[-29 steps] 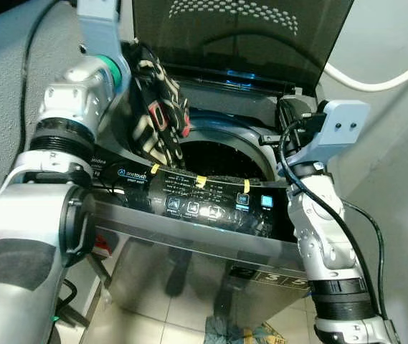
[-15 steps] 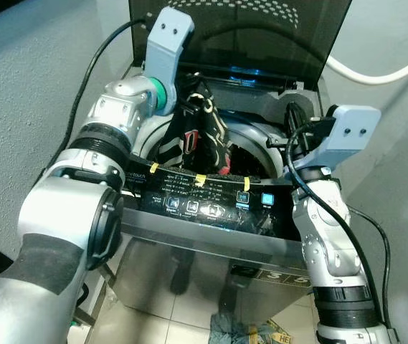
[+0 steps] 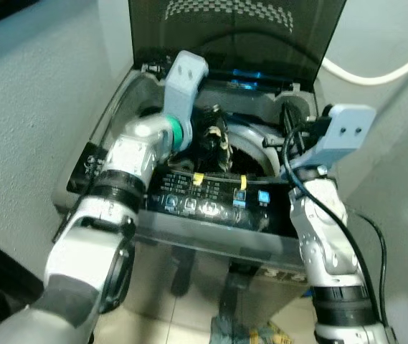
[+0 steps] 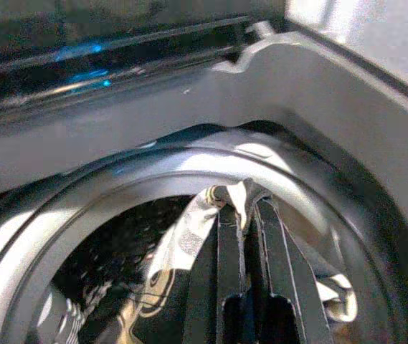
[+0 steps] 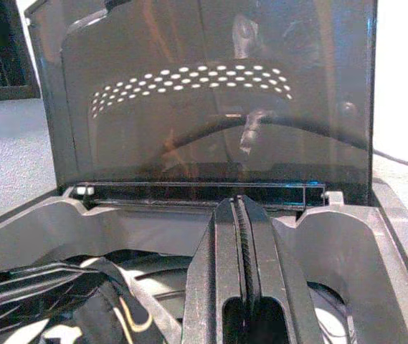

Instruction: Clothes washing

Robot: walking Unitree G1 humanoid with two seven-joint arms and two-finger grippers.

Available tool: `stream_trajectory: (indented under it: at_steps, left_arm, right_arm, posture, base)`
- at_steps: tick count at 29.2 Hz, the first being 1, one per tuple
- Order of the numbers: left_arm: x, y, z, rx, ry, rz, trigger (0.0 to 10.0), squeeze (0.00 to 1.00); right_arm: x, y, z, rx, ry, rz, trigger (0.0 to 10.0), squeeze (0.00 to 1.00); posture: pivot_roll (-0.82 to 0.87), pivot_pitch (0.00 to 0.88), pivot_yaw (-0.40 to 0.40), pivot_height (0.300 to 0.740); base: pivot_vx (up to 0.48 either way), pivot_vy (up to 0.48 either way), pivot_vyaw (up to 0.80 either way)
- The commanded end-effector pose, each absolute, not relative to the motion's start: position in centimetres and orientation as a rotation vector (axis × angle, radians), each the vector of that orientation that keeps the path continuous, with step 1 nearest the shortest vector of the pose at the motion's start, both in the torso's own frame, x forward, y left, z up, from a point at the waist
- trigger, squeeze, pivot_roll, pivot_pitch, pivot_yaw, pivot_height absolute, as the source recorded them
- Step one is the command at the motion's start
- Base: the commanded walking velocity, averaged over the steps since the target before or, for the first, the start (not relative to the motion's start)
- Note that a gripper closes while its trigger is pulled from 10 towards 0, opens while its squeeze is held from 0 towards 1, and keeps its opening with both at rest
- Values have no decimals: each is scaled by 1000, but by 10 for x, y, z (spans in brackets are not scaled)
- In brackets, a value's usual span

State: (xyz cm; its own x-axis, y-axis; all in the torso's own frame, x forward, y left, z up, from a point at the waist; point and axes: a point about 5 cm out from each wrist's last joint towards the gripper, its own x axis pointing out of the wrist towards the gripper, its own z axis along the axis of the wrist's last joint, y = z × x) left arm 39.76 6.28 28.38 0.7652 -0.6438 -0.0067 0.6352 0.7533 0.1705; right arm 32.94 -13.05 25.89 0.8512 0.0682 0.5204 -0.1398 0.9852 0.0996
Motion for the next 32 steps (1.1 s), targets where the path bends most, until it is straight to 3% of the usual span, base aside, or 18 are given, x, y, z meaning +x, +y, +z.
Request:
stream_trajectory:
  at_steps: [1,4,7,16,21,29,30,32]
  left_arm:
    - [392,56,293,184,-110,-730,10000,0]
    - [376,47,307,175,-245,-847,10000,0]
    - [341,35,314,94,-296,-1157,10000,0]
    - [305,36,289,143,-292,-1280,10000,0]
    - [307,41,284,318,-360,-1164,10000,0]
    - [325,50,292,366,-376,-883,10000,0]
    - [338,63,300,366,-391,-701,10000,0]
    - [338,63,300,366,-391,-701,10000,0]
  right_arm:
    - [330,-129,257,136,-536,112,10000,0]
    - [331,-128,258,139,-537,118,10000,0]
    - [331,-125,258,142,-541,124,10000,0]
    - [328,-129,255,142,-537,102,10000,0]
    - [328,-129,254,143,-537,100,10000,0]
    - [329,-127,255,146,-541,108,10000,0]
    - [330,-127,255,145,-542,110,10000,0]
    - [330,-127,255,145,-542,110,10000,0]
  posture:
    - [143,74,45,740]
    - [148,72,44,740]
    - [148,72,52,740]
    - [142,74,67,740]
    - [145,73,68,740]
    - [152,68,63,740]
    - [150,67,63,740]
    - [150,67,63,740]
  base:
    - [0,0,0]
    - [0,0,0]
    - [0,0,0]
    - [0,0,0]
    - [0,0,0]
    - [0,0,0]
    - [0,0,0]
    - [0,0,0]
